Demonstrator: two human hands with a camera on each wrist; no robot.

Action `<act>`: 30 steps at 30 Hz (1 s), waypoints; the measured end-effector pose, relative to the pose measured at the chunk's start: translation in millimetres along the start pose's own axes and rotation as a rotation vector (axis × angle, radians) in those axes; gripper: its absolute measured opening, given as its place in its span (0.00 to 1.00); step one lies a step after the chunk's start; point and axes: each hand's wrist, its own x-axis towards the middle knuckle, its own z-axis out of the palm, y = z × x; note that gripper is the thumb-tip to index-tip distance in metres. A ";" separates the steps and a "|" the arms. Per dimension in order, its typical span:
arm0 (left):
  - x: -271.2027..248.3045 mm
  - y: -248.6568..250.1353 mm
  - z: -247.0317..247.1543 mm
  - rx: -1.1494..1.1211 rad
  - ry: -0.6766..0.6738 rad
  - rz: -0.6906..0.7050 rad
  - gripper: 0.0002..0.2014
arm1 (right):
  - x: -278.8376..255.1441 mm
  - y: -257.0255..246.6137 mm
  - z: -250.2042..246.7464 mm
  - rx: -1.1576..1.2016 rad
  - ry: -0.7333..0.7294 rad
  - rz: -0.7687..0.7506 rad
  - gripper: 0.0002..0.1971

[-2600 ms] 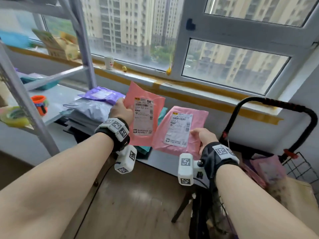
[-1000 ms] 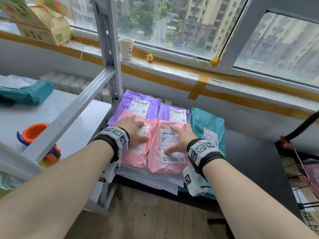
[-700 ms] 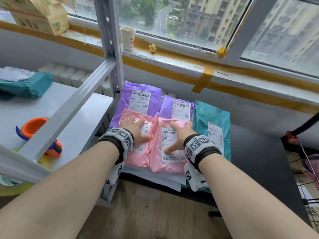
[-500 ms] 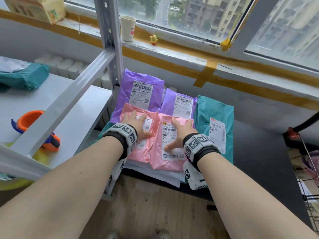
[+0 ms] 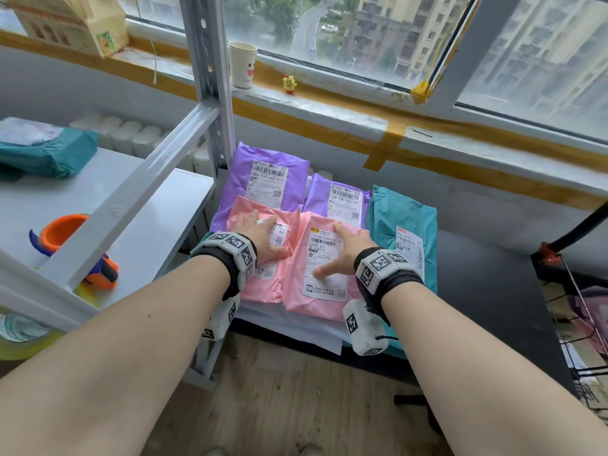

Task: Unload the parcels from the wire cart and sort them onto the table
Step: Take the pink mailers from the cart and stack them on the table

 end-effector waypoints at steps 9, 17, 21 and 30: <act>-10.4 -4.1 -18.4 -0.051 0.035 0.023 0.36 | -5.2 2.6 -5.7 0.028 0.032 0.019 0.62; -23.6 -1.3 -30.7 -0.127 0.052 0.008 0.35 | -6.6 6.6 -8.3 0.045 0.061 0.045 0.60; -22.8 -0.6 -36.0 -0.133 0.139 0.029 0.33 | -14.5 7.5 -17.6 0.045 0.111 0.044 0.48; -37.0 53.3 -86.4 -0.134 0.264 0.164 0.25 | -53.3 2.2 -57.5 0.071 0.392 -0.065 0.24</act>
